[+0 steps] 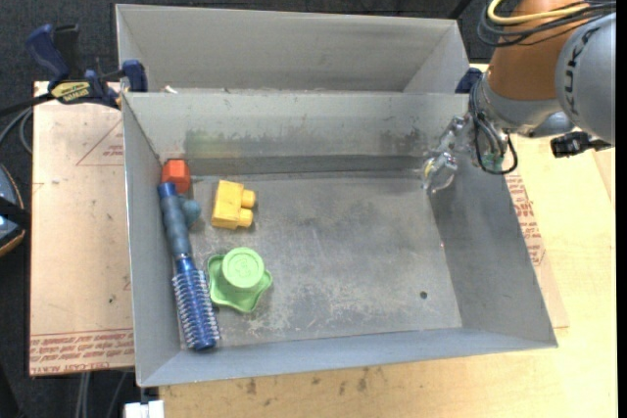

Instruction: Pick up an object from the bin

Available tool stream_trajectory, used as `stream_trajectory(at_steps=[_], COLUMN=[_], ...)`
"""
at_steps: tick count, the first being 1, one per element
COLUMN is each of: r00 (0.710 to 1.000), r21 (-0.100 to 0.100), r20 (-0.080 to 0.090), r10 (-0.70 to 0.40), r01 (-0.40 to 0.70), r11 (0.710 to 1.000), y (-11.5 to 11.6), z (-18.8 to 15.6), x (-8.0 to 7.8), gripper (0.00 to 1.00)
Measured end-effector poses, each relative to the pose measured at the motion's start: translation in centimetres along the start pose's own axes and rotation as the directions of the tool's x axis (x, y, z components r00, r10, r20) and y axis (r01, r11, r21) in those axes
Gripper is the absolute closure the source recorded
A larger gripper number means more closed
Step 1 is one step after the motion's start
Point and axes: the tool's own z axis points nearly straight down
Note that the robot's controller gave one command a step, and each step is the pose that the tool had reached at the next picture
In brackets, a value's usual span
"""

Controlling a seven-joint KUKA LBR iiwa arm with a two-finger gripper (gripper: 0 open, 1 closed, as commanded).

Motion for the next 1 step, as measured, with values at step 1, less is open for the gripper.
stream_trajectory(at_steps=[1], r00=[1.0], r21=[0.001], r20=[-0.003], r10=[-0.002], r01=[0.002], r11=[1.0], y=[0.07], z=[-1.42], x=[-0.12], gripper=[1.0])
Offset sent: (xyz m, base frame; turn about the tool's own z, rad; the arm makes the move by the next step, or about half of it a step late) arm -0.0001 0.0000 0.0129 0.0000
